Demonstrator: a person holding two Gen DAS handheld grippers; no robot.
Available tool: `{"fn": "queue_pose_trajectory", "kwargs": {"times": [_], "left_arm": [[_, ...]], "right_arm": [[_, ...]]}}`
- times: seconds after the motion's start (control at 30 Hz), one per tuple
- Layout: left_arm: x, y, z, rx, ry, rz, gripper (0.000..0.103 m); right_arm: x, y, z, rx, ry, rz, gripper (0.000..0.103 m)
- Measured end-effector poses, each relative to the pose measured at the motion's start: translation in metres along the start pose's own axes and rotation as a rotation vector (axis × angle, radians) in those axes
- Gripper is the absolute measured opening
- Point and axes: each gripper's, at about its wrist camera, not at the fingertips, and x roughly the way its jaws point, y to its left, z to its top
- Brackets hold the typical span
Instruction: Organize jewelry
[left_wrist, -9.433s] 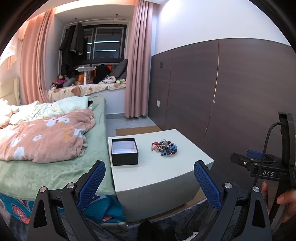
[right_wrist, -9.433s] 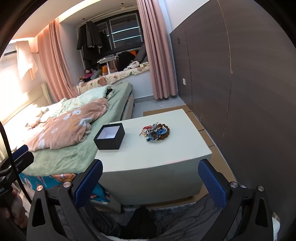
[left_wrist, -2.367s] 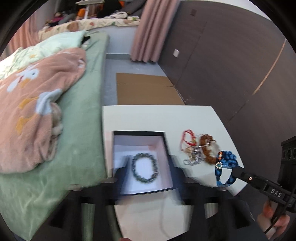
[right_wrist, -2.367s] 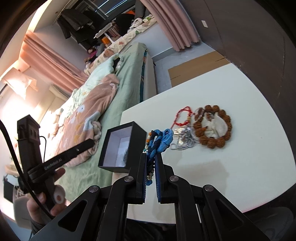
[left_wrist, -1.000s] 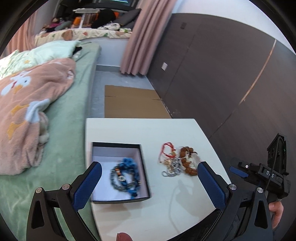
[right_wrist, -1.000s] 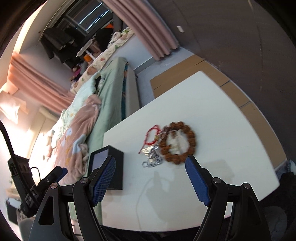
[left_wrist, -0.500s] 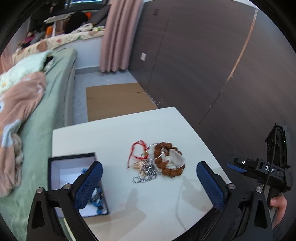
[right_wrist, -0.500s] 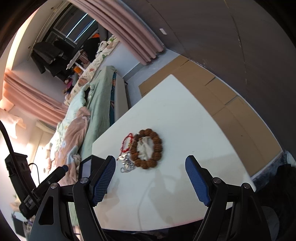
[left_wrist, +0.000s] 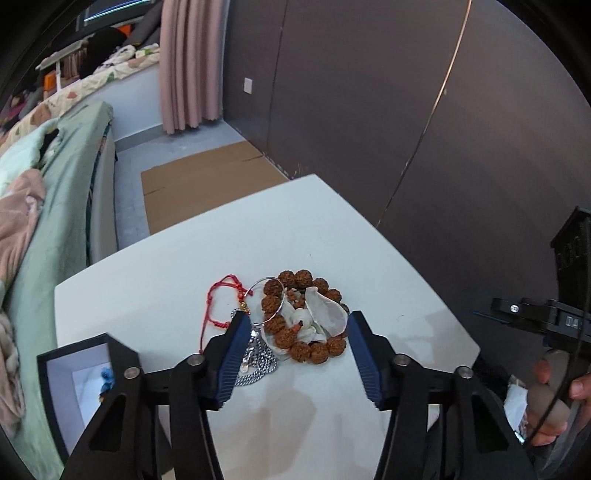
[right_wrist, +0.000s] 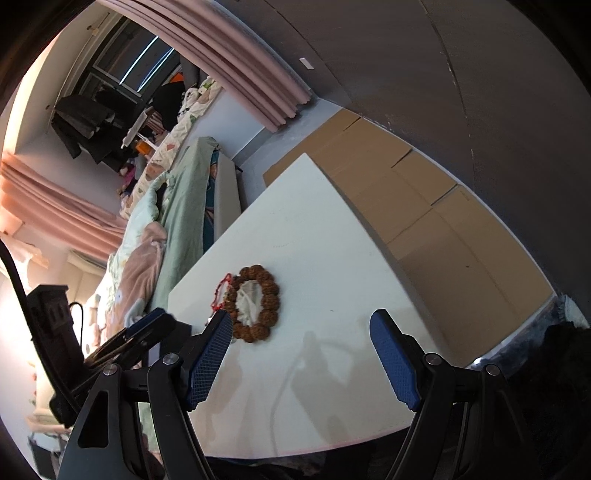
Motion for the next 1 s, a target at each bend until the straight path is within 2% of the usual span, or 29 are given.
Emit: {"fn": "queue_pose_trajectory", "kwargs": {"times": [0.27,0.43,0.53,0.6,0.63,0.67,0.73,1.0], "left_arm": [[0.04,0.0,0.003,0.025,0.058,0.039,0.042],[0.054,0.0,0.004,0.046,0.063,0.067,0.033],[0.062,0.001,0.005,0.053,0.075,0.077,0.031],[0.064,0.001,0.005,0.056,0.075,0.081,0.02],[0.063,0.002,0.006,0.057,0.067,0.092,0.01],[0.063,0.003,0.007,0.053,0.063,0.087,0.004],[0.055,0.005,0.007,0.04,0.044,0.065,0.002],[0.015,0.015,0.006,0.014,-0.024,0.058,0.0]], "right_arm": [[0.007,-0.014,-0.001,0.016,0.015,-0.02,0.078],[0.011,-0.014,-0.002,0.015,0.023,-0.035,0.078],[0.012,-0.014,-0.002,0.011,0.027,-0.036,0.078],[0.013,-0.011,-0.002,0.004,0.029,-0.038,0.078],[0.013,-0.01,-0.001,0.003,0.029,-0.037,0.078],[0.013,-0.008,-0.001,0.0,0.029,-0.036,0.078],[0.014,-0.004,-0.001,-0.007,0.03,-0.032,0.078],[0.038,0.022,0.002,-0.054,0.061,-0.005,0.067]]}}
